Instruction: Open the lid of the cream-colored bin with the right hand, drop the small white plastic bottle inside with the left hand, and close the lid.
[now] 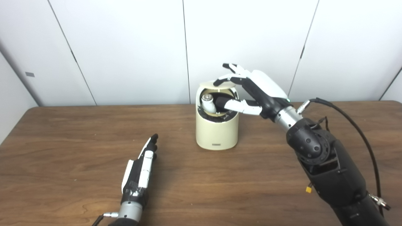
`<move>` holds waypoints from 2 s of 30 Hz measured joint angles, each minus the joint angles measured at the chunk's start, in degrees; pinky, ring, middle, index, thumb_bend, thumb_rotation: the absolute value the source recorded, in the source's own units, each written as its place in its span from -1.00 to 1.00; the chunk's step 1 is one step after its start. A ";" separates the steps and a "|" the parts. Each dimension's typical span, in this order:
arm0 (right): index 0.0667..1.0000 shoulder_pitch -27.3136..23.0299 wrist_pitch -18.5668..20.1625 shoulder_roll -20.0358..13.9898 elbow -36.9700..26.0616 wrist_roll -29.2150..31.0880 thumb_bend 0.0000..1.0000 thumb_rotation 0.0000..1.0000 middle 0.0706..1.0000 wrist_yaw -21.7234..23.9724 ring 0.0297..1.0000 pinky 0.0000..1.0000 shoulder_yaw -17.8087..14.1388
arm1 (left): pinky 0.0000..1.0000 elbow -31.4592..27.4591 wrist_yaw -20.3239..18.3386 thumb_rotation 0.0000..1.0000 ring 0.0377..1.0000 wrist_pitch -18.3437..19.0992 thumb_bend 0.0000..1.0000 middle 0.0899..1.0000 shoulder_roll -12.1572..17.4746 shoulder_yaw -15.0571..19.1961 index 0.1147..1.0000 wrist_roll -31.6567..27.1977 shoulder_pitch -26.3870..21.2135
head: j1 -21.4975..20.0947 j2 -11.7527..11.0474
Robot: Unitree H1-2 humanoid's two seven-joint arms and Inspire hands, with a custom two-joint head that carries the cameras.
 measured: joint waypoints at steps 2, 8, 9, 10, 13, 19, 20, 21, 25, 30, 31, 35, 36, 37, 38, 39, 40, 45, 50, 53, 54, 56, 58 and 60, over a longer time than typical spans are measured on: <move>0.45 0.40 0.18 0.00 -0.12 -0.09 0.23 0.93 0.93 0.22 1.00 0.99 -0.03 | 1.00 -0.01 0.06 1.00 1.00 -0.01 0.28 1.00 0.00 -0.02 0.94 0.04 0.00 | 0.00 0.09; 0.45 1.74 0.38 0.01 -0.57 -0.79 0.25 0.98 0.92 1.35 1.00 1.00 0.08 | 1.00 -0.01 0.14 1.00 1.00 -0.03 0.28 1.00 0.02 -0.25 0.95 0.98 0.00 | 0.09 0.35; 0.45 2.08 0.37 0.01 -0.57 -0.91 0.25 0.98 0.92 1.43 1.00 0.99 0.18 | 1.00 -0.01 0.13 1.00 1.00 -0.03 0.29 1.00 0.03 -0.31 0.95 1.28 0.00 | 0.09 0.35; 0.46 2.45 0.36 0.01 -0.57 -1.01 0.25 0.99 0.92 1.55 1.00 1.00 0.29 | 1.00 -0.01 0.13 1.00 1.00 -0.03 0.29 1.00 0.02 -0.38 0.94 1.40 0.00 | 0.09 0.35; 0.47 3.32 0.34 0.01 -0.56 -1.15 0.24 0.99 0.93 2.17 1.00 1.00 0.67 | 1.00 -0.01 0.14 1.00 1.00 -0.06 0.30 1.00 0.01 -0.49 0.94 1.81 0.00 | 0.09 0.44; 0.48 4.13 0.25 0.00 -0.56 -1.82 0.28 1.00 0.93 2.48 1.00 1.00 1.10 | 1.00 -0.01 0.29 1.00 1.00 -0.19 0.29 1.00 -0.12 -0.90 0.93 3.24 0.00 | 0.26 0.44; 0.48 4.29 0.25 0.00 -0.56 -1.90 0.28 0.99 0.93 2.48 1.00 1.00 1.17 | 1.00 -0.01 0.32 1.00 1.00 -0.27 0.29 1.00 -0.19 -0.97 0.94 3.49 0.00 | 0.35 0.44; 0.48 4.51 0.24 0.00 -0.56 -1.93 0.27 0.99 0.93 2.48 1.00 1.00 1.24 | 1.00 -0.01 0.32 1.00 1.00 -0.34 0.29 1.00 -0.26 -0.99 0.94 3.59 0.00 | 0.35 0.44; 0.49 4.78 0.16 -0.01 -0.61 -2.21 0.31 1.00 0.94 2.48 1.00 1.00 1.58 | 1.00 0.00 0.34 1.00 1.00 -0.81 0.27 1.00 -0.60 -0.90 0.93 3.63 0.00 | 0.44 0.53; 0.48 5.07 -0.27 -0.04 -0.64 -2.99 0.32 1.00 0.93 2.27 1.00 1.00 1.82 | 1.00 0.00 0.62 1.00 1.00 -1.02 0.27 1.00 -0.64 -0.93 0.94 4.22 -0.01 | 0.53 0.62; 0.48 5.16 -0.37 -0.04 -0.64 -3.04 0.31 1.00 0.93 2.23 1.00 1.00 1.81 | 1.00 0.00 0.68 1.00 1.00 -1.02 0.27 1.00 -0.63 -0.92 0.94 4.22 0.00 | 0.61 0.62; 0.49 5.26 -0.45 -0.05 -0.64 -3.36 0.35 1.00 0.95 2.30 1.00 1.00 1.92 | 1.00 0.00 1.11 1.00 1.00 -1.02 0.28 0.99 -0.66 -0.93 0.92 4.21 -0.01 | 0.53 0.79; 0.49 5.26 -0.43 -0.07 -0.65 -3.57 0.36 1.00 0.96 2.33 1.00 1.00 2.05 | 1.00 0.00 1.28 1.00 1.00 -1.02 0.28 0.99 -0.66 -0.93 0.92 4.22 -0.01 | 0.53 0.79; 0.49 5.26 -0.42 -0.09 -0.65 -3.76 0.36 1.00 0.96 2.35 1.00 1.00 2.13 | 1.00 0.00 1.35 1.00 1.00 -1.02 0.27 0.99 -0.65 -0.92 0.92 4.21 -0.01 | 0.61 0.97; 0.49 5.26 -0.44 -0.19 -0.65 -4.12 0.34 1.00 0.97 2.35 1.00 1.00 2.30 | 1.00 0.00 1.38 1.00 1.00 -1.03 0.26 0.99 -0.66 -0.92 0.92 4.20 -0.01 | 0.62 0.97; 0.48 5.25 -0.48 -0.37 -0.64 -4.47 0.32 1.00 0.98 2.33 1.00 1.00 2.52 | 1.00 0.00 1.38 1.00 1.00 -1.03 0.25 0.99 -0.67 -0.94 0.92 4.19 -0.01 | 0.62 0.97; 0.48 5.25 -0.54 -0.53 -0.64 -4.79 0.31 1.00 0.99 2.30 1.00 1.00 2.69 | 1.00 0.00 1.40 1.00 1.00 -1.03 0.24 0.98 -0.68 -0.96 0.92 4.18 -0.01 | 0.62 1.05; 0.43 5.02 -0.72 -1.06 -0.65 -7.12 0.31 1.00 1.00 2.03 1.00 1.00 3.81 | 1.00 -0.01 1.45 1.00 1.00 -1.11 0.27 0.99 -0.71 -0.99 0.93 4.20 -0.08 | 0.70 1.14; 0.42 4.57 -0.76 -1.38 -0.65 -8.47 0.32 1.00 1.00 2.01 1.00 1.00 4.22 | 1.00 -0.01 1.51 1.00 0.99 -1.11 0.29 0.98 -0.95 -1.02 0.93 4.20 -0.08 | 0.97 1.14; 0.45 4.58 -0.79 -1.37 -0.65 -8.38 0.31 1.00 1.00 2.00 1.00 1.00 4.14 | 1.00 -0.02 1.61 1.00 0.98 -1.11 0.28 0.98 -1.16 -1.02 0.94 4.22 -0.08 | 0.97 1.23; 0.47 4.60 -0.79 -1.35 -0.65 -8.28 0.29 1.00 1.00 2.01 1.00 1.00 4.07 | 1.00 -0.01 1.66 1.00 0.98 -1.11 0.28 0.98 -1.21 -1.03 0.94 4.24 -0.08 | 0.97 1.14; 0.49 4.67 -0.75 -1.33 -0.67 -8.02 0.26 1.00 1.00 2.11 1.00 1.00 3.93 | 0.99 -0.01 1.72 1.00 0.98 -1.12 0.28 0.98 -1.24 -1.05 0.94 4.34 -0.08 | 1.05 1.23; 0.52 4.89 -0.46 -1.28 -1.03 -7.37 0.24 1.00 1.00 2.35 1.00 1.00 3.47 | 0.98 -0.01 1.81 1.00 0.97 -1.12 0.29 0.97 -1.23 -1.06 0.92 4.54 -0.09 | 1.05 1.23; 0.54 5.25 0.24 -1.13 -2.14 -6.34 0.22 1.00 1.00 2.90 1.00 1.00 2.68 | 0.99 -0.01 1.81 1.00 0.98 -1.13 0.27 0.97 -1.22 -1.06 0.92 4.63 -0.09 | 1.23 1.32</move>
